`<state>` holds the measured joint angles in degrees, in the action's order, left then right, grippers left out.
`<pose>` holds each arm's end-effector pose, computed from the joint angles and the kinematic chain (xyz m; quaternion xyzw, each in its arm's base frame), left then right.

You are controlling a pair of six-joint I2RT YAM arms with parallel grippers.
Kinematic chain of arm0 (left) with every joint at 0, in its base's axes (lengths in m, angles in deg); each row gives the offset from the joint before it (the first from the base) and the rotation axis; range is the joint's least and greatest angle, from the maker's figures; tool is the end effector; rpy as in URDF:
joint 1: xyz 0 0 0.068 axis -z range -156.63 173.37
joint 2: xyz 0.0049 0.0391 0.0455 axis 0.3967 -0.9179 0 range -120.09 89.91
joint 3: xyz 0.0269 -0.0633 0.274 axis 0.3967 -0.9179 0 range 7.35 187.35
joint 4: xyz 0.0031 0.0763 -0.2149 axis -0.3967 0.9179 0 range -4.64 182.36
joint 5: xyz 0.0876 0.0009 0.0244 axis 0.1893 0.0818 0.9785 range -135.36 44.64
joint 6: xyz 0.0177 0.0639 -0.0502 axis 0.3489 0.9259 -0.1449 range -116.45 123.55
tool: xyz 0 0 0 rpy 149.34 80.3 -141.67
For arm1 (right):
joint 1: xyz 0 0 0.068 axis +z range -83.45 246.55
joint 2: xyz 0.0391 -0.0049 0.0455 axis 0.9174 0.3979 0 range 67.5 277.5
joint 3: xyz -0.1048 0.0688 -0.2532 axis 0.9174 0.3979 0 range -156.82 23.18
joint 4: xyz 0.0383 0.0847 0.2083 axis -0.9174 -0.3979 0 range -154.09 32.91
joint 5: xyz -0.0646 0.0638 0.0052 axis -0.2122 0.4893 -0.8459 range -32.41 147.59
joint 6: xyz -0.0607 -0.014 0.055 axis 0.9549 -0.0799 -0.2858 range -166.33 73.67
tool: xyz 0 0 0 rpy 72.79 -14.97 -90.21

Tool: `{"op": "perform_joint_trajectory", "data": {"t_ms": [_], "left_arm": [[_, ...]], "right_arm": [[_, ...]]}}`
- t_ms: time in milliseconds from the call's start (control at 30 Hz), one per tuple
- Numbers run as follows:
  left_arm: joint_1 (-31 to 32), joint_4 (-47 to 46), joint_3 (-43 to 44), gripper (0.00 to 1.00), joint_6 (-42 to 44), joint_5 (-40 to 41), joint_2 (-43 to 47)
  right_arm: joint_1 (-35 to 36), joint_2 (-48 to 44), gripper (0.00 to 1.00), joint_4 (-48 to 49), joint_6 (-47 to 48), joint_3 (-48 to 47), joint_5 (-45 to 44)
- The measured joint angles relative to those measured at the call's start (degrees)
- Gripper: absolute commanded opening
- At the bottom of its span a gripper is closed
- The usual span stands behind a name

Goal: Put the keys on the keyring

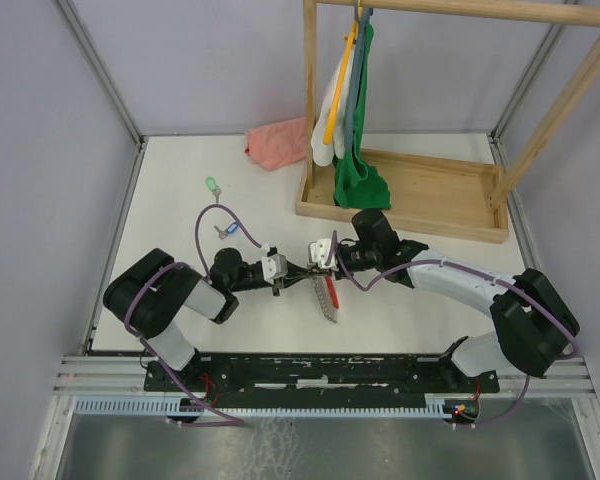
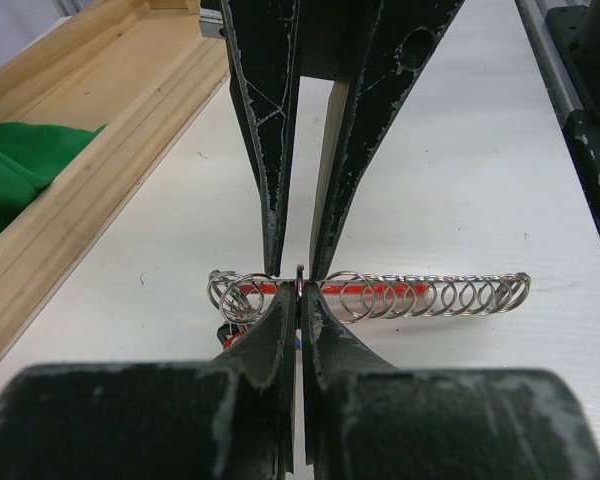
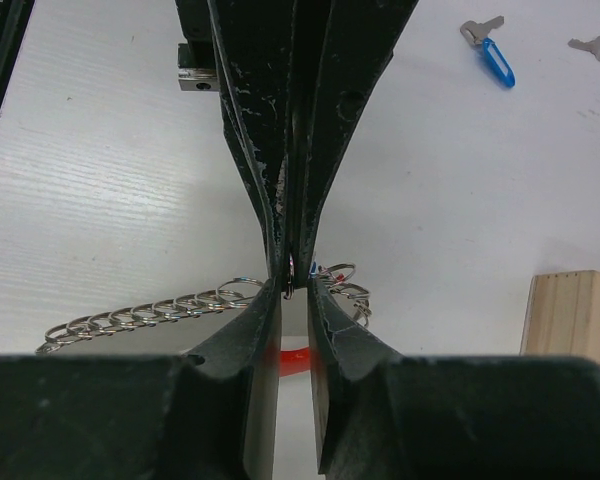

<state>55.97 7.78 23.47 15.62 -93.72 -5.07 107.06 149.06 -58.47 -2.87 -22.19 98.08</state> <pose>0.1942 -0.1886 0.1903 0.5128 0.4945 -0.4018 0.5754 0.1870 0.2219 0.2308 -0.6767 0.5234 0.2996 0.4223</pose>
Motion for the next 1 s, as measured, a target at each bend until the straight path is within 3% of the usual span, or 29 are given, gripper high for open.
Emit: {"op": "perform_joint_trajectory", "data": {"t_ms": [100, 300, 567, 1000], "left_arm": [[0.02, 0.07, 0.00, 0.03, 0.22, 0.00, 0.00], [0.24, 1.27, -0.04, 0.10, 0.96, 0.07, 0.13], [0.39, 2.32, -0.76, 0.24, 2.47, 0.26, 3.41], [0.55, 5.18, -1.70, 0.29, 5.05, 1.36, 6.49]], "right_arm": [[0.00, 0.07, 0.19, -0.11, 0.11, 0.00, 0.07], [0.00, 0.83, 0.02, -0.87, 0.39, -0.31, 0.83], [0.00, 0.44, 0.01, -3.45, 0.37, -0.57, -0.37], [0.00, -2.95, 0.01, -5.20, 0.39, -0.57, -1.86]]}}
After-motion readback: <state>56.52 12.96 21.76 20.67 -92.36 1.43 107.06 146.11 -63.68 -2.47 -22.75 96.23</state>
